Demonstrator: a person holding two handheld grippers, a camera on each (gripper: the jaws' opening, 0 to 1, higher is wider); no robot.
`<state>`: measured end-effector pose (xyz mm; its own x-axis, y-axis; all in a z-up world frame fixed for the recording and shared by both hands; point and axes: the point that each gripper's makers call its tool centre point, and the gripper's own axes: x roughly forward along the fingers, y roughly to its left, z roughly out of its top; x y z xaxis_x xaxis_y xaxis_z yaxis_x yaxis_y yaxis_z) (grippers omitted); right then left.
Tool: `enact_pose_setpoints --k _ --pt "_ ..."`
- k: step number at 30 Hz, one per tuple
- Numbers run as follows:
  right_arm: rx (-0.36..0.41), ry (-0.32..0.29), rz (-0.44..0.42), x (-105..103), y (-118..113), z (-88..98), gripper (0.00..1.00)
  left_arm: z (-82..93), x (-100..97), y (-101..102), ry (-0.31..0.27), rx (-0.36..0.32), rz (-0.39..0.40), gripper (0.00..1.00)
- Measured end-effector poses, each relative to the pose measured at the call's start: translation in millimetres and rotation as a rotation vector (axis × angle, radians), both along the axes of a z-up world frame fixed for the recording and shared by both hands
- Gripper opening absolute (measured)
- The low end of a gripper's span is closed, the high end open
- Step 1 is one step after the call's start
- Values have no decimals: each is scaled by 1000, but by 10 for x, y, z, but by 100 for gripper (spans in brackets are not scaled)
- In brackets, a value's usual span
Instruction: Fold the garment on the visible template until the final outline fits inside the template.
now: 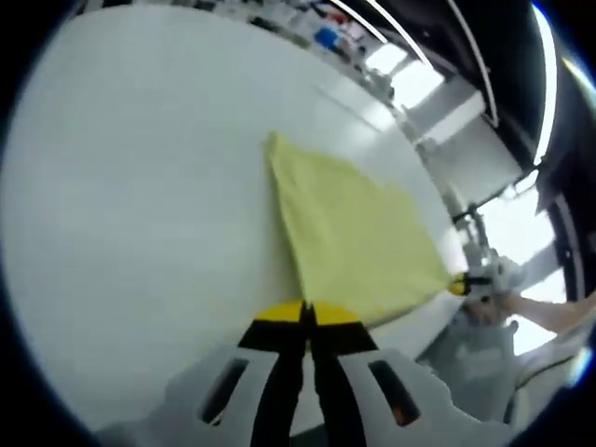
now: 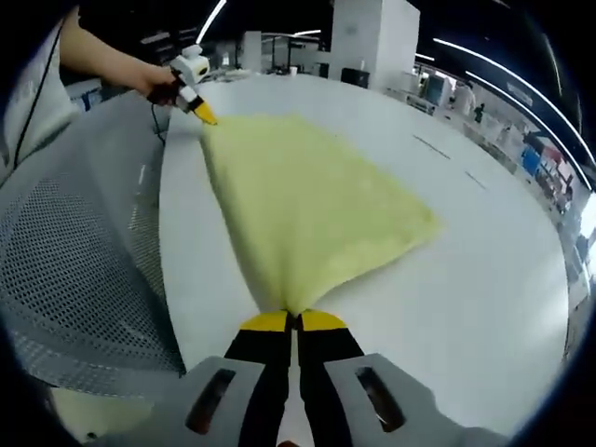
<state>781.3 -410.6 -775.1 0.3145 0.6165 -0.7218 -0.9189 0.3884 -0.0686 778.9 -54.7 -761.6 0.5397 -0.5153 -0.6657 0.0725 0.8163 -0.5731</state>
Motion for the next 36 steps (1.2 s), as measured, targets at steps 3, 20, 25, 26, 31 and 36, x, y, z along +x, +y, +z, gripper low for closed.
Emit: enact_pose_setpoints --k 3,20,25,26,31,36 --pt "24 35 -32 -102 -9 -20 2 -2 -40 5 4 2 -1 0" --pt "-16 89 -141 -259 -375 -47 1 4 -254 -29 28 3 -11 0" --pt "-5 76 -144 -261 -301 57 1 -21 -250 -28 20 13 -10 0" --pt "-3 77 -149 -255 -322 44 1 -14 -249 -29 14 8 -5 0" --pt "12 63 -165 -242 -272 108 1 -23 -295 37 10 45 -17 0" --pt "32 39 -206 -215 -273 214 1 18 -356 156 -18 119 -57 0"
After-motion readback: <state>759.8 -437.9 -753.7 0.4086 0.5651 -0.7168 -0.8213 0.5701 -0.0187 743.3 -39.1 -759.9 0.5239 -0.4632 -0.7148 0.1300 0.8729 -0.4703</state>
